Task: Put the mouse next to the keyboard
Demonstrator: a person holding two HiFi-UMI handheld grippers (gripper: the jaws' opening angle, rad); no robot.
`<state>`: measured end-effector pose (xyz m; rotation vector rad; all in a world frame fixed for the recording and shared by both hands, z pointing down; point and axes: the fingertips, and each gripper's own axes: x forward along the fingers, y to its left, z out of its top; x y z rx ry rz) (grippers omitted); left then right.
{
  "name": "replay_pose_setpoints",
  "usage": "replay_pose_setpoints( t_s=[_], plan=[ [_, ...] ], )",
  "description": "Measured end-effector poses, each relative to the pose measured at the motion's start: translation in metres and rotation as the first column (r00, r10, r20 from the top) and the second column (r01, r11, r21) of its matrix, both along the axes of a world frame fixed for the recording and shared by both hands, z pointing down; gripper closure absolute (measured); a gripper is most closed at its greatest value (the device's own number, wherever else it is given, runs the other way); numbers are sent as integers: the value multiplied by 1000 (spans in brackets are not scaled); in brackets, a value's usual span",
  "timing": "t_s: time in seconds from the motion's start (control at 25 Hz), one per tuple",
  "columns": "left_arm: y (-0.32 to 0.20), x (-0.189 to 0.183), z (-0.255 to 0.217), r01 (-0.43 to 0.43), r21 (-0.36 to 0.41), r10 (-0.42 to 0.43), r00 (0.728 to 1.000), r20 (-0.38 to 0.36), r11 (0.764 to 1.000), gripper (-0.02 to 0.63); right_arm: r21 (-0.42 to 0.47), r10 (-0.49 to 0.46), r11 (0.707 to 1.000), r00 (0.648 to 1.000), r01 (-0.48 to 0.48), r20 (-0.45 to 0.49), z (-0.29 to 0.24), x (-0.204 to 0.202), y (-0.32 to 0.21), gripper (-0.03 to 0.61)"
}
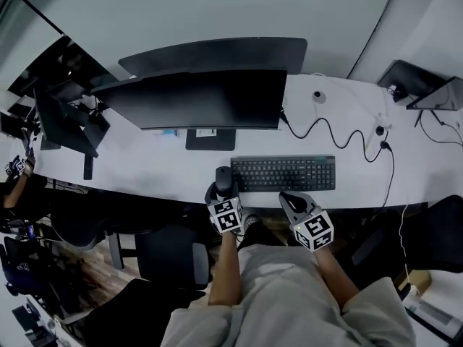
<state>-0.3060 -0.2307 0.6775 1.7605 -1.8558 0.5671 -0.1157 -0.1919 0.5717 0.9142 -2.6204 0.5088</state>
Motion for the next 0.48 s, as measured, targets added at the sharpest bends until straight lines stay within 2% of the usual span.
replay_pose_setpoints(
  t_s=[0.2, 0.48],
  plan=[
    [-8, 38, -18, -8, 54, 8, 1000, 14, 998, 313, 9, 19, 1000, 1000, -19, 21, -7, 31, -7, 575],
    [-8, 93, -19, -54, 75, 51, 998, 32, 996, 313, 20, 44, 999, 998, -45, 36, -11, 80, -9, 575]
  ],
)
